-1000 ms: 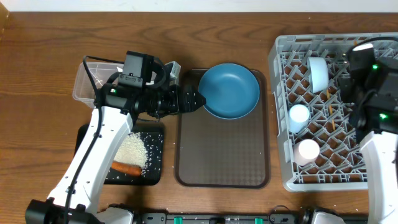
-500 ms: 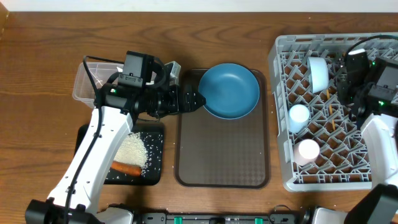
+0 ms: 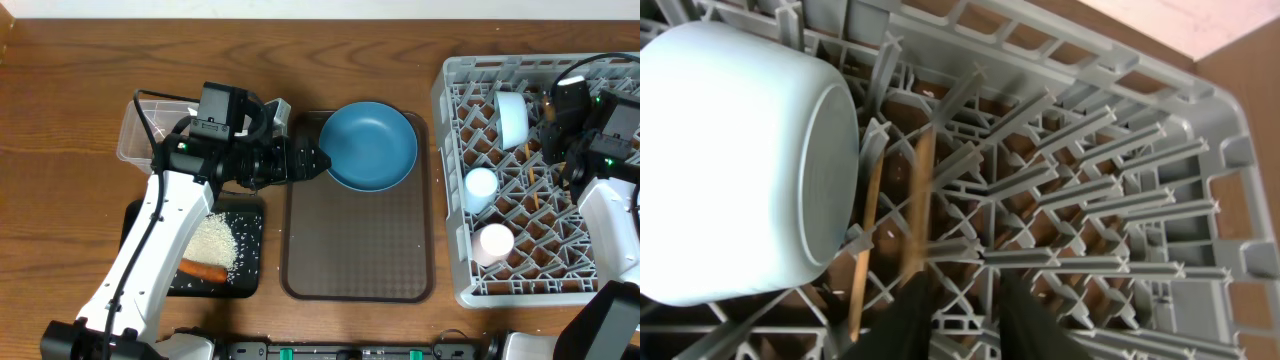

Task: Sort waste into correct bins and load items into the dishwasher rack
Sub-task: 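Carry the chopstick right and drop it into the dish rack, then move the right gripper left and grasp the blue plate rim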

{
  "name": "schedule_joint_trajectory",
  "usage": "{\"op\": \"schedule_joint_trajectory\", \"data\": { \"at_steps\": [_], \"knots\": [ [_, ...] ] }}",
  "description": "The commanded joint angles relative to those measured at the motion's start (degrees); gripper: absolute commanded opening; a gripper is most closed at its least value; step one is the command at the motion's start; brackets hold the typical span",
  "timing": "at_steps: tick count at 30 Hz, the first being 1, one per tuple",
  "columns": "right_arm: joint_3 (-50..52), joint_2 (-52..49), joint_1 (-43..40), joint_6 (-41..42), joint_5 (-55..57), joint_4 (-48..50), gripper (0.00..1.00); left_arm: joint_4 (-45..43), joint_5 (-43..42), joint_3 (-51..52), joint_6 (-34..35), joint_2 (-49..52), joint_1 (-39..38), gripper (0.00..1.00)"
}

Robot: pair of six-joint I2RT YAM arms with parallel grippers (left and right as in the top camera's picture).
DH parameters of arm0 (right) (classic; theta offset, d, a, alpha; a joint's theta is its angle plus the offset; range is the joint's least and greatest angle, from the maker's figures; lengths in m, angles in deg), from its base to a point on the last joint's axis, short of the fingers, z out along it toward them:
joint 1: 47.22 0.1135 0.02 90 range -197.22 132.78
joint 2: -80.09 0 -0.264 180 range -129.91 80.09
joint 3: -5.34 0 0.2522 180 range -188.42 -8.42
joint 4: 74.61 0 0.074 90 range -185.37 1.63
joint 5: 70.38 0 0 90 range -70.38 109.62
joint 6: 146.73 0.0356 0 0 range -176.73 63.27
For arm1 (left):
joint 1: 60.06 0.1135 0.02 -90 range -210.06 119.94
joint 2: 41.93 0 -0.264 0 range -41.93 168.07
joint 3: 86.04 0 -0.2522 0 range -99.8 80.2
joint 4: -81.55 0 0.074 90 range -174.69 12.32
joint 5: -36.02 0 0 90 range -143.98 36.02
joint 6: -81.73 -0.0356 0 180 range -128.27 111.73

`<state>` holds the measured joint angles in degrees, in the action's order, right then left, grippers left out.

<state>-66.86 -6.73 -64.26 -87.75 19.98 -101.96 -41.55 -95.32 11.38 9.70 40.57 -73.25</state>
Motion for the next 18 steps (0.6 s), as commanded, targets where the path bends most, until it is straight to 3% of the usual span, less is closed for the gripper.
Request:
{"op": "schedule_joint_trajectory", "data": {
  "at_steps": [1,6,11,15,18],
  "knots": [
    [-0.39,-0.31,-0.31,-0.33,-0.63,0.20,0.29,0.07,0.50,-0.35,-0.55,-0.52,0.15,0.98],
    [-0.39,-0.28,-0.31,2.58,-0.66,0.37,0.31,0.09,0.50,-0.35,-0.55,-0.52,0.15,0.98],
    [-0.52,1.38,-0.07,17.99,-1.90,1.16,0.30,0.07,0.50,-0.35,-0.55,-0.52,0.15,0.98],
    [-1.09,5.51,0.92,28.37,-10.27,0.92,0.20,0.07,0.50,-0.35,-0.55,-0.52,0.15,0.98],
    [-1.09,10.03,3.72,33.29,-16.48,-0.28,0.20,0.07,0.50,-0.35,-0.55,-0.52,0.15,0.98]
  ]
}}
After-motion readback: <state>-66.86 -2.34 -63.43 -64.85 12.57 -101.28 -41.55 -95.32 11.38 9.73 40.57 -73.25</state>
